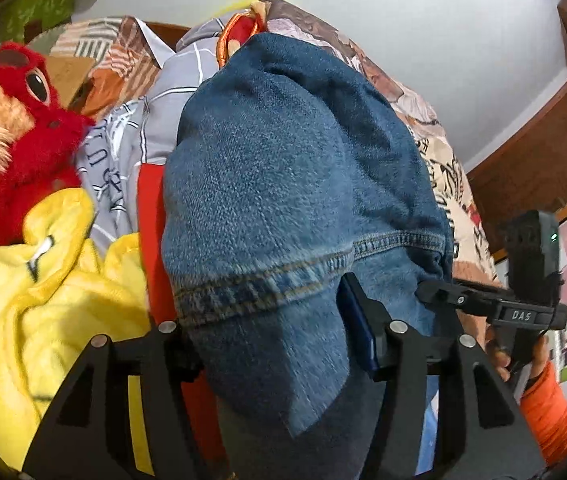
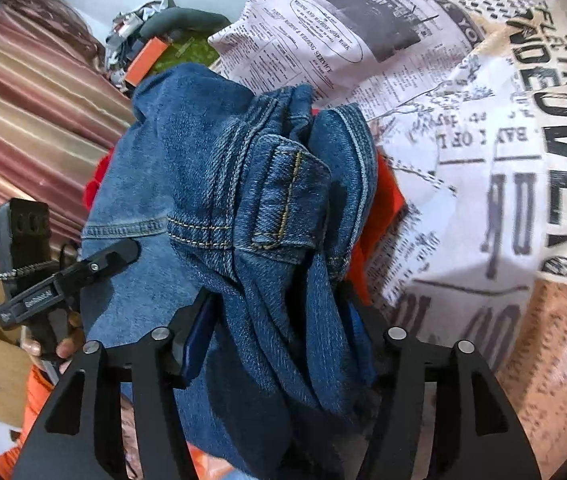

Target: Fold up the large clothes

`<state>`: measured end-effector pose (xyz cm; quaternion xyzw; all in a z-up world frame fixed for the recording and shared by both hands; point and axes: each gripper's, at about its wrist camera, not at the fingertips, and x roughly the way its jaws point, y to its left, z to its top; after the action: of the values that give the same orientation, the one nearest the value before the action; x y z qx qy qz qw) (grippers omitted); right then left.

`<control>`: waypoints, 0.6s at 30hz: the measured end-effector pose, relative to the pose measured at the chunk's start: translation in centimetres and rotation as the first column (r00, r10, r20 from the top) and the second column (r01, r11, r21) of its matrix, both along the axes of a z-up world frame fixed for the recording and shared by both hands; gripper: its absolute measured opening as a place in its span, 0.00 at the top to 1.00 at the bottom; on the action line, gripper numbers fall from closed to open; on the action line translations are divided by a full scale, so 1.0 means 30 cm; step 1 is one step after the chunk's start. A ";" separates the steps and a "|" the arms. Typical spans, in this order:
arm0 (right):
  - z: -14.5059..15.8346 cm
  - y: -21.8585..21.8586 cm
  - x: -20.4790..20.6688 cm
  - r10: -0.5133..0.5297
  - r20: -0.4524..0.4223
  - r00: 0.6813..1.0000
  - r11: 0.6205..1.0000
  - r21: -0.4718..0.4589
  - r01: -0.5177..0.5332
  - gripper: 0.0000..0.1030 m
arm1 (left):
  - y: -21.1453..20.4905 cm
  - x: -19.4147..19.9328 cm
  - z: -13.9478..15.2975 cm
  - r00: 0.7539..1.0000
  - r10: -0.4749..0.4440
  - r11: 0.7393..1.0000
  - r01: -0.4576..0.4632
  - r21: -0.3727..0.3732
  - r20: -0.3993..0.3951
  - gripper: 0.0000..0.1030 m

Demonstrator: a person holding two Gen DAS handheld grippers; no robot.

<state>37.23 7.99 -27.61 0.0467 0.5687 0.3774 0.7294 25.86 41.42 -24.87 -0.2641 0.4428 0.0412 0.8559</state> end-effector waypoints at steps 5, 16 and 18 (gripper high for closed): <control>0.086 -0.029 -0.075 -0.036 0.092 0.995 0.995 -0.094 0.045 0.43 | -0.067 -0.064 0.077 0.999 0.040 0.992 -0.036 0.120 -0.032 0.45; 0.547 -0.137 -0.377 -0.073 0.379 0.923 0.997 0.011 0.075 0.43 | -0.323 -0.337 0.511 0.989 0.033 0.965 -0.070 0.252 0.147 0.45; 0.657 -0.161 -0.470 -0.093 0.454 0.886 0.995 0.061 0.073 0.43 | -0.395 -0.398 0.615 0.977 0.017 0.952 -0.081 0.296 0.212 0.45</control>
<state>23.12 3.14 -7.91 -0.0036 0.3707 0.3581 0.8569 13.91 29.58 -6.41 -0.1437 0.3328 0.1022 0.9264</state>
